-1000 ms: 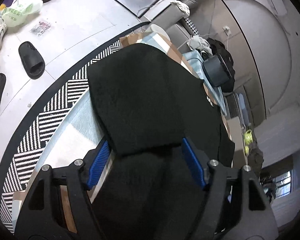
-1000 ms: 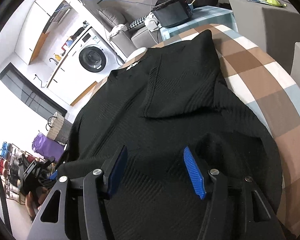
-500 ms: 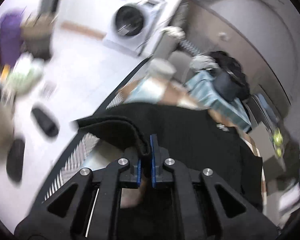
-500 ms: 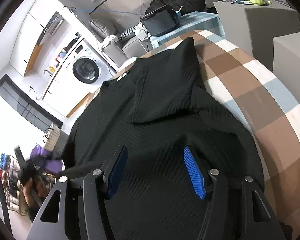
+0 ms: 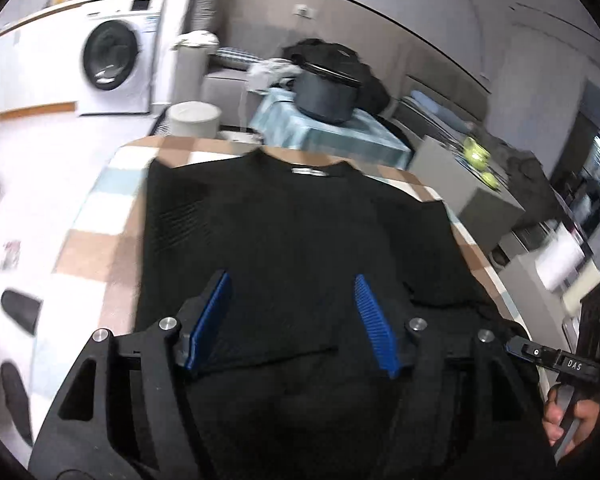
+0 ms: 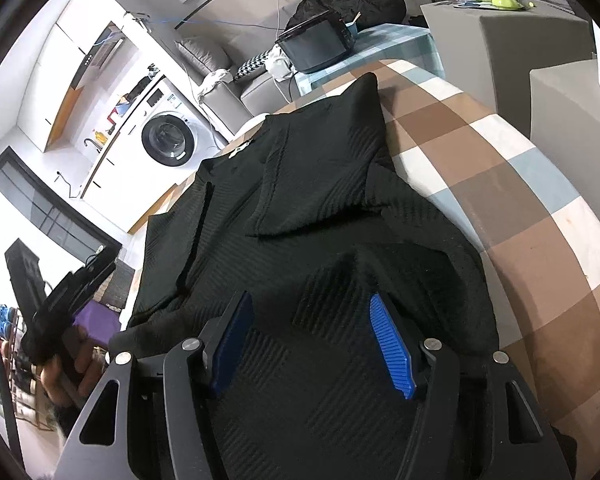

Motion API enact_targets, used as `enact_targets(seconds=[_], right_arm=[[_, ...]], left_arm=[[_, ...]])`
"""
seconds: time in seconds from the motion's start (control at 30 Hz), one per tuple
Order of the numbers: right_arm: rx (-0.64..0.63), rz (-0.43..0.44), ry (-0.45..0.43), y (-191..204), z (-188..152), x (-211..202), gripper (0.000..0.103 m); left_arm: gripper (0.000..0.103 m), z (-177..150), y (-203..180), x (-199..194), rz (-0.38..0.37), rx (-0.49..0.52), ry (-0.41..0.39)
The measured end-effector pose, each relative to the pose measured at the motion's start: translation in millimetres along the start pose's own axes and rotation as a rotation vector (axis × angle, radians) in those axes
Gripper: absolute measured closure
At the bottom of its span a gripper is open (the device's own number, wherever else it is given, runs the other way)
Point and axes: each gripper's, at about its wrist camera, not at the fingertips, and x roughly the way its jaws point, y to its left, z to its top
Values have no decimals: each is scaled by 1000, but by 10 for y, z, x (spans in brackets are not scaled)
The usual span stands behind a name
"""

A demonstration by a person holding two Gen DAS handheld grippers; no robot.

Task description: Fold small clothes

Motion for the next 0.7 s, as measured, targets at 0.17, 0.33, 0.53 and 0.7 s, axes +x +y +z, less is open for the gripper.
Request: enact_targets(seconds=[0.17,0.33,0.53,0.7], right_arm=[[-52,-4,-9,29,12,-82,40],[-70,14,-5,-155,-40,-321,39],[-147,-84,-10,-477,-191,-636,37],[-204,-118,12,-681,-350,-651,37]], left_arm=[[28,-401,342,-415,86,-48,-30],[23,-825,588,-826,185,-38,-44],[21,-1336,798,-1138,241,-62,-18],[21,-1693,973,-1258,290,-80,18]])
